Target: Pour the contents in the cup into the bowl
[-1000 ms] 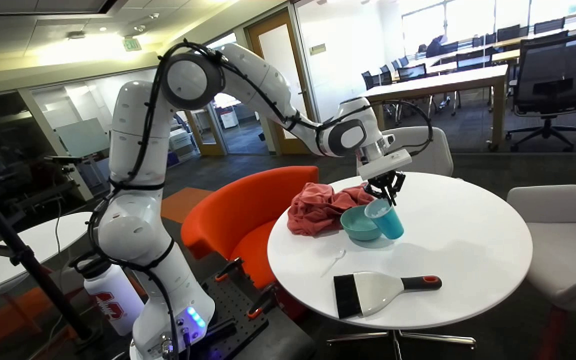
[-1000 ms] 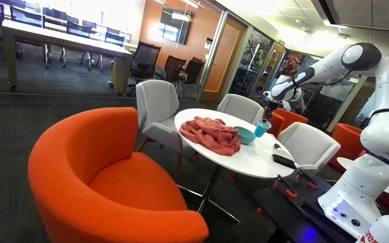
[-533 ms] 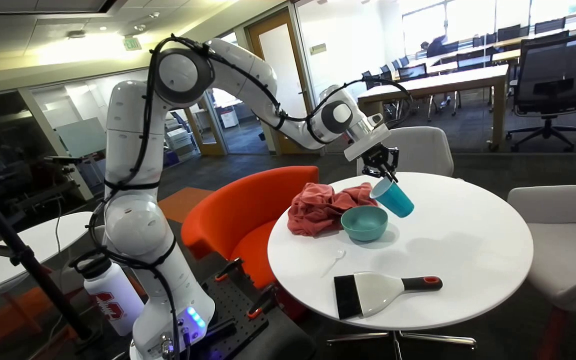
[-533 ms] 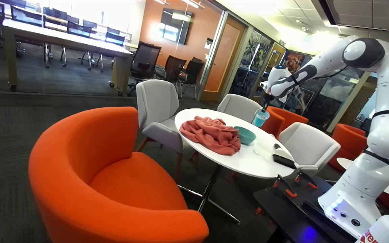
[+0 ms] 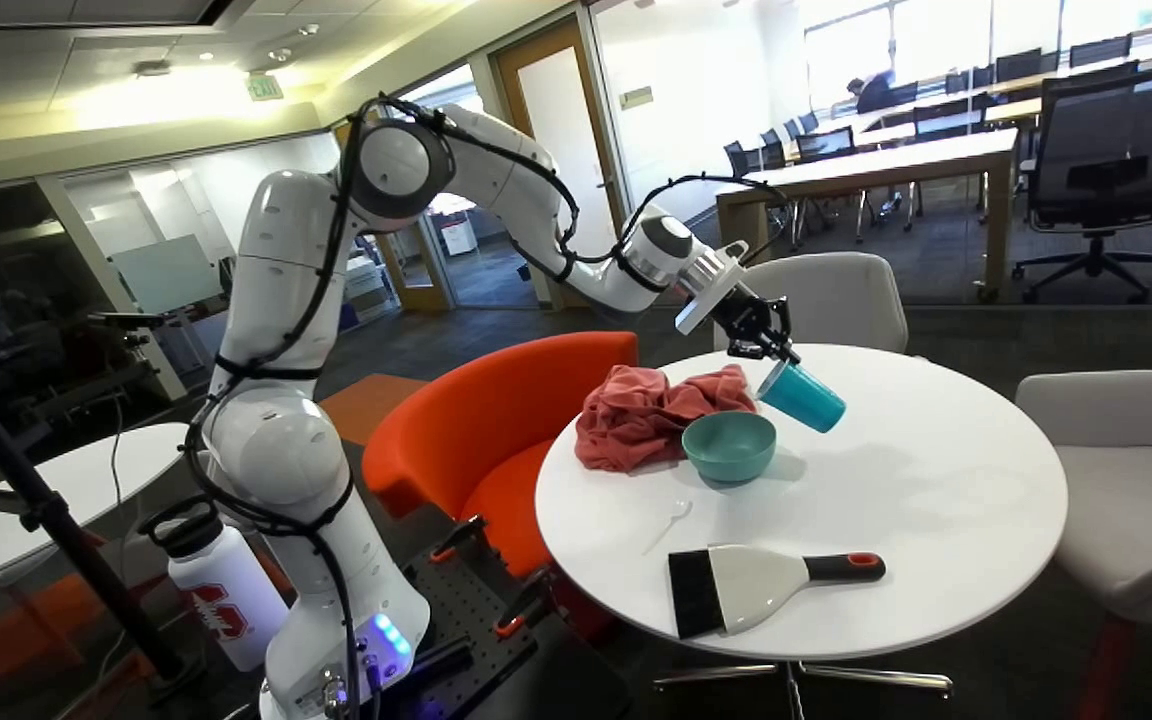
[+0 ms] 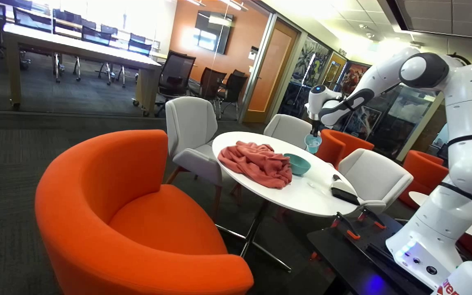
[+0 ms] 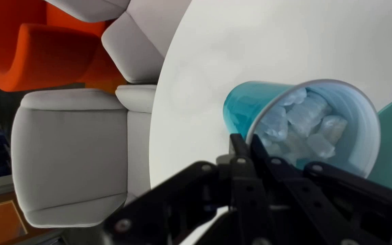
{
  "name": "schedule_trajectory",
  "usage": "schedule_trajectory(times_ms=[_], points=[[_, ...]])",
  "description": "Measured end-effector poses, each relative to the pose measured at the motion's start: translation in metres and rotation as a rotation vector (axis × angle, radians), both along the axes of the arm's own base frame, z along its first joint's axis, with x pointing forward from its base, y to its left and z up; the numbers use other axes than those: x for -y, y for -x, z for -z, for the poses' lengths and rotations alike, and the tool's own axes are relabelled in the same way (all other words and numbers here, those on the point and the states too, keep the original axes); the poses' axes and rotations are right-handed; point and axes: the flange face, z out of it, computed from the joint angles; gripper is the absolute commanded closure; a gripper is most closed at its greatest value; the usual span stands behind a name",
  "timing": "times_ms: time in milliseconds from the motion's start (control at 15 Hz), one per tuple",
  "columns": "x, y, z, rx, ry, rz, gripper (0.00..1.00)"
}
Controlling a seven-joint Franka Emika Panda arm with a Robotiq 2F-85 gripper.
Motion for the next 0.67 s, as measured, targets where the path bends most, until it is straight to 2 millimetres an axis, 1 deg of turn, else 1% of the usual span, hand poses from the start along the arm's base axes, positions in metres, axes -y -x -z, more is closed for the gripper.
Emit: schedule_trajectory(times_ms=[67,133,267,400,533,600,667], points=[[-0.007,-0.001,0.010,-0.019,0.012,0.004,0.99],[-0.015,-0.002,0.021,-0.042,0.017,0.001,0.94],[-0.030,-0.002,0.037,-0.078,0.012,-0.008,0.94],[-0.034,-0.003,0.042,-0.085,0.010,-0.014,0.94],[-0.032,-0.003,0.041,-0.083,0.010,-0.012,0.94],[-0.031,-0.003,0.041,-0.082,0.011,-0.010,0.99],[-0.029,-0.003,0.041,-0.081,0.011,-0.008,0.99]])
